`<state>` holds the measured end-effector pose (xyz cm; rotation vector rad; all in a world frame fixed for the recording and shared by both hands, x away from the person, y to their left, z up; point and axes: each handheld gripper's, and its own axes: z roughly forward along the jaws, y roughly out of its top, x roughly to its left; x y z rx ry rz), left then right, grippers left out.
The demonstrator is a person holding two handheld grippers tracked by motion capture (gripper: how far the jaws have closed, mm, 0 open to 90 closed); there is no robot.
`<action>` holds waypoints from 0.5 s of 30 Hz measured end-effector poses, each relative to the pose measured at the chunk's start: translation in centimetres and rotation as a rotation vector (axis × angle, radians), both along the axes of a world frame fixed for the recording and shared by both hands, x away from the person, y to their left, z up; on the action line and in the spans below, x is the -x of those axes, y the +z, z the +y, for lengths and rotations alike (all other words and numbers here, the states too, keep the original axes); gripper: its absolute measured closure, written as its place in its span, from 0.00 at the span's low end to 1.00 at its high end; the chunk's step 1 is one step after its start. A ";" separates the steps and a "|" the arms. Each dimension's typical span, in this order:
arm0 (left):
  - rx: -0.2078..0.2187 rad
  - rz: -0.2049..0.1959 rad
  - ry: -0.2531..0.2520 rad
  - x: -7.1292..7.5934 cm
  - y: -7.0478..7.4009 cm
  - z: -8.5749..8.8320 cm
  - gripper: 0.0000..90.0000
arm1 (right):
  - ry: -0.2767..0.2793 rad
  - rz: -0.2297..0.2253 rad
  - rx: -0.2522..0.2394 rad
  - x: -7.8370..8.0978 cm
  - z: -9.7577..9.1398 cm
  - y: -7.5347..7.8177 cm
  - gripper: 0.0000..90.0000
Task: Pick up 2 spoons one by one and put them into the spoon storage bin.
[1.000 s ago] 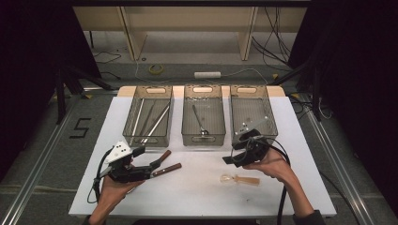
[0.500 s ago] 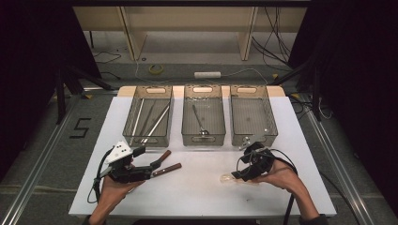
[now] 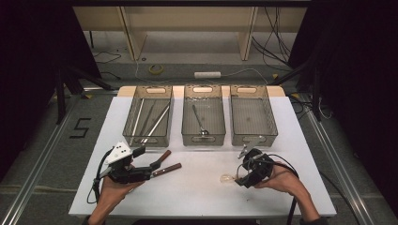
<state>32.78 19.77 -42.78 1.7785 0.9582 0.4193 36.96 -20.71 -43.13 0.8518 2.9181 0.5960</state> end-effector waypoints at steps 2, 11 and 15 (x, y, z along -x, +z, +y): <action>0.001 0.000 0.000 0.0 0.0 0.0 0.22 | 0.016 0.000 0.020 0.1 0.2 -0.2 0.38; 0.004 0.001 -0.003 0.0 0.0 0.0 0.22 | 0.019 0.009 0.046 0.1 0.4 -0.7 0.48; 0.003 0.002 -0.003 0.0 0.0 0.0 0.22 | 0.042 0.010 0.068 0.2 0.8 -1.0 0.50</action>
